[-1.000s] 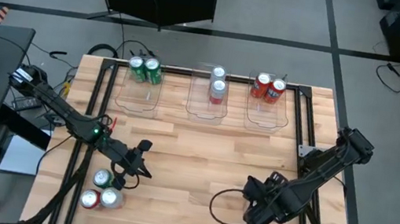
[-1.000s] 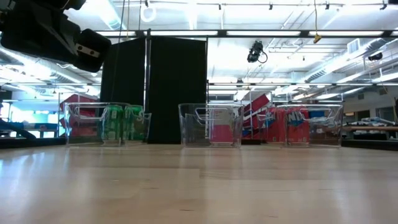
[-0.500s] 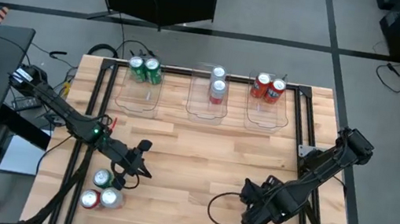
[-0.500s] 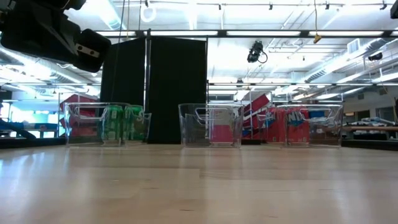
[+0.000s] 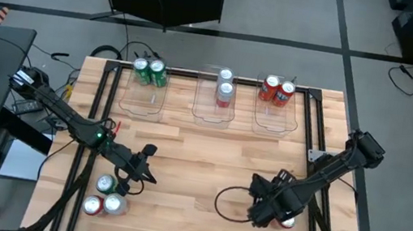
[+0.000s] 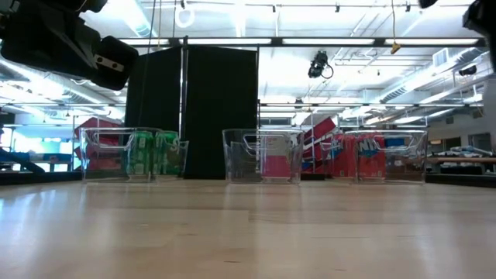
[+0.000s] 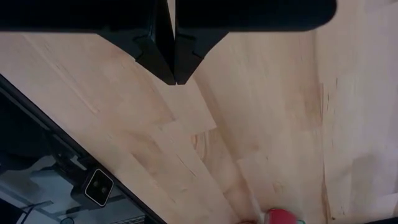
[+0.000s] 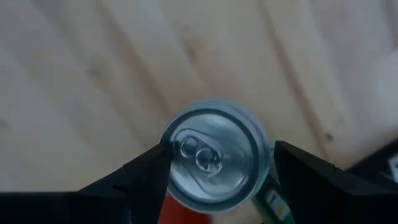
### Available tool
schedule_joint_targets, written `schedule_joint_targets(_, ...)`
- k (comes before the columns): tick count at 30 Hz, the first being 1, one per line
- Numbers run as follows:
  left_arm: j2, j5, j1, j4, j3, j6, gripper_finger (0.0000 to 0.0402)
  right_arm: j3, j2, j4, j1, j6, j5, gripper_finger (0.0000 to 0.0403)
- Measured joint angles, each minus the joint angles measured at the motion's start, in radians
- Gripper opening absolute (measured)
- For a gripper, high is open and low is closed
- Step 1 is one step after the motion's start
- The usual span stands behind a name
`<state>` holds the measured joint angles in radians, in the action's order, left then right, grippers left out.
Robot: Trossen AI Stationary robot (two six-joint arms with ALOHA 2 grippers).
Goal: Sort soda cans
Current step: Put the pink-white soda can into the middle transparent bin
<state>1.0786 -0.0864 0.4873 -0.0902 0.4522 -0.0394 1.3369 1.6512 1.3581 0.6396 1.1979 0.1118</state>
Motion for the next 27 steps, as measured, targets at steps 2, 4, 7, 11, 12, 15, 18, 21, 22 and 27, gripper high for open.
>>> schedule_joint_targets(2, 0.000, 0.000, 0.000, 0.000, 0.000, -0.008, 0.0001, 0.000, 0.000, 0.031, -0.014, 0.010, 0.002, 0.0268)
schedule_joint_targets(4, 0.000, 0.000, 0.000, 0.000, 0.000, -0.018, 0.0001, 0.000, 0.000, 0.069, -0.027, 0.021, 0.003, 0.0268)
schedule_joint_targets(7, 0.000, 0.000, 0.000, 0.000, 0.000, -0.018, 0.0001, 0.000, 0.000, 0.107, -0.041, 0.030, 0.003, 0.0268)
schedule_joint_targets(11, 0.000, 0.000, 0.000, 0.000, 0.000, -0.018, 0.0001, 0.000, 0.000, 0.163, -0.054, 0.056, 0.025, 0.0267)
schedule_joint_targets(12, 0.000, 0.000, 0.000, 0.000, 0.000, -0.018, 0.0001, 0.000, 0.000, 0.173, -0.058, 0.063, 0.030, 0.0267)
schedule_joint_targets(15, 0.000, 0.000, 0.000, 0.000, 0.000, -0.019, 0.0001, 0.000, 0.000, 0.164, -0.070, 0.058, 0.043, 0.0267)
schedule_joint_targets(18, 0.000, 0.000, 0.000, 0.000, 0.000, -0.019, 0.0001, 0.000, 0.000, 0.141, -0.079, 0.044, 0.049, 0.0265)
schedule_joint_targets(21, 0.000, 0.000, 0.000, 0.000, 0.000, -0.018, 0.0001, 0.000, 0.000, 0.131, -0.085, 0.033, 0.053, 0.0262)
schedule_joint_targets(22, 0.000, 0.000, 0.000, 0.000, 0.000, -0.018, 0.0001, 0.000, 0.000, 0.131, -0.087, 0.031, 0.054, 0.0261)
schedule_joint_targets(27, 0.000, 0.000, 0.000, 0.000, 0.000, -0.018, 0.0001, 0.000, 0.000, 0.148, -0.116, 0.021, 0.123, 0.0258)
